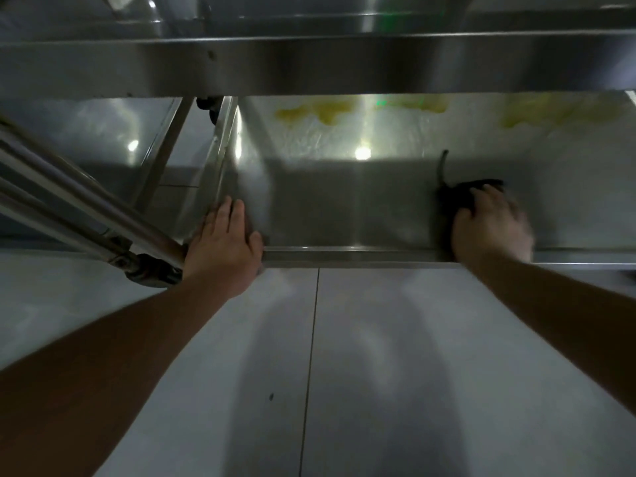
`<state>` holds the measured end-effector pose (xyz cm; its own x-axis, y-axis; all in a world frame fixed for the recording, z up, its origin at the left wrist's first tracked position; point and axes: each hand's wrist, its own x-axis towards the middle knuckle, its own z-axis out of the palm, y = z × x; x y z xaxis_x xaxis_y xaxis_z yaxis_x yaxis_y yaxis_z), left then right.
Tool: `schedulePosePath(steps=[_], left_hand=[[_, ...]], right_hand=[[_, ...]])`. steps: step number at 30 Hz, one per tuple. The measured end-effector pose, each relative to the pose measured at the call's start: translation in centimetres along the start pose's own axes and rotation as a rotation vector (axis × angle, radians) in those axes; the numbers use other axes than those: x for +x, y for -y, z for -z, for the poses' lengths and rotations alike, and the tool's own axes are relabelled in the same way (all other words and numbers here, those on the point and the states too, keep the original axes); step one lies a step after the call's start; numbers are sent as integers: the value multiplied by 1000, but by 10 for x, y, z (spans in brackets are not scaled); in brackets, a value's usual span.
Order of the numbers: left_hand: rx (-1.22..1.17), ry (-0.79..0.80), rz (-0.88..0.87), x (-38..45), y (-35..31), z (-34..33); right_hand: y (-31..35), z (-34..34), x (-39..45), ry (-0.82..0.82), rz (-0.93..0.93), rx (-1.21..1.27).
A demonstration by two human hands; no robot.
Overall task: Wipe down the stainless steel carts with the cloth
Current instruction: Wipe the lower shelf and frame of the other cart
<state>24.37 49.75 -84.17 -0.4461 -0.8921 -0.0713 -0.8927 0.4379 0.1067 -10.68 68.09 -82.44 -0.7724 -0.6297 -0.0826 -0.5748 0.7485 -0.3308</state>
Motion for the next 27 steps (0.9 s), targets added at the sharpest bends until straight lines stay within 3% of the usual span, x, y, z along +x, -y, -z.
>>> schedulePosePath(steps=[2, 6, 11, 16, 20, 24, 27], left_hand=[[-4, 8, 9, 1, 0, 0], [-10, 17, 2, 0, 1, 2], [6, 53, 6, 1, -1, 4], [2, 58, 12, 1, -2, 4], [7, 55, 5, 2, 1, 2], [21, 33, 6, 2, 2, 1], [18, 25, 10, 2, 2, 1]], right_hand=[[35, -16, -26, 7, 194, 3], [85, -38, -58, 200, 568, -59], [51, -25, -41, 258, 734, -123], [-55, 13, -14, 47, 568, -69], [-159, 43, 18, -86, 276, -39], [-243, 63, 65, -15, -196, -205], [-247, 55, 99, 93, -364, -148]])
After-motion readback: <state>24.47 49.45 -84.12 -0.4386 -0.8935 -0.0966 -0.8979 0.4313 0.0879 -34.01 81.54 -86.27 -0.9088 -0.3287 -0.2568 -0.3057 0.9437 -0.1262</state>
